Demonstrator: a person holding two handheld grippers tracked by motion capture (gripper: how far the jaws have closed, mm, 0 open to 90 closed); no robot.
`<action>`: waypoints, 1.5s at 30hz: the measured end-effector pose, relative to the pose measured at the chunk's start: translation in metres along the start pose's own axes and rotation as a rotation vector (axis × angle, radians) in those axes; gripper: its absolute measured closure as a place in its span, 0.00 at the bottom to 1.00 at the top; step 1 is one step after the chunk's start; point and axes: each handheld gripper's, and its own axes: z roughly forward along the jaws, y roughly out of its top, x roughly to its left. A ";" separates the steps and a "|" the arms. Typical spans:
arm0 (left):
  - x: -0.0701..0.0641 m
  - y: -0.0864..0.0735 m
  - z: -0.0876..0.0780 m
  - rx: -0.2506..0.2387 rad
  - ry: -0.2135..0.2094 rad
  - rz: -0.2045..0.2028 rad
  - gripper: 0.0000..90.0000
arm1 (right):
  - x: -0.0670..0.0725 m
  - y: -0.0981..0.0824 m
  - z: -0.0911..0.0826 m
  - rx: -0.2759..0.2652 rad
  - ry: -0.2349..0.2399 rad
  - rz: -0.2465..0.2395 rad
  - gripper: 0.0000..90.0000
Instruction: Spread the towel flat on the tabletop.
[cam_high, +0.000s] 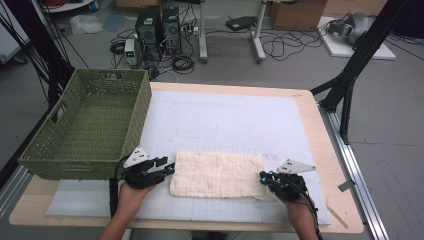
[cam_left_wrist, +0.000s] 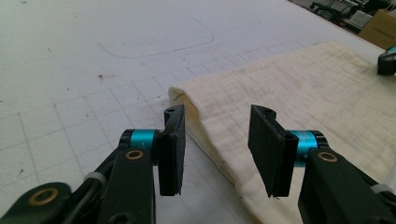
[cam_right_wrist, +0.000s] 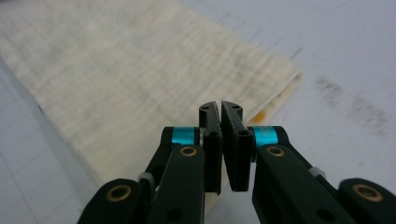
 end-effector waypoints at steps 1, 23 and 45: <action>0.000 0.000 0.000 0.005 0.003 0.000 0.64 | 0.000 0.001 -0.003 -0.021 -0.010 0.002 0.97; -0.021 0.008 0.026 0.120 0.032 0.082 0.98 | 0.001 -0.001 0.001 0.084 -0.083 -0.046 0.96; -0.015 0.009 0.032 0.119 0.009 0.022 0.67 | 0.001 0.001 0.003 0.078 -0.084 -0.043 0.95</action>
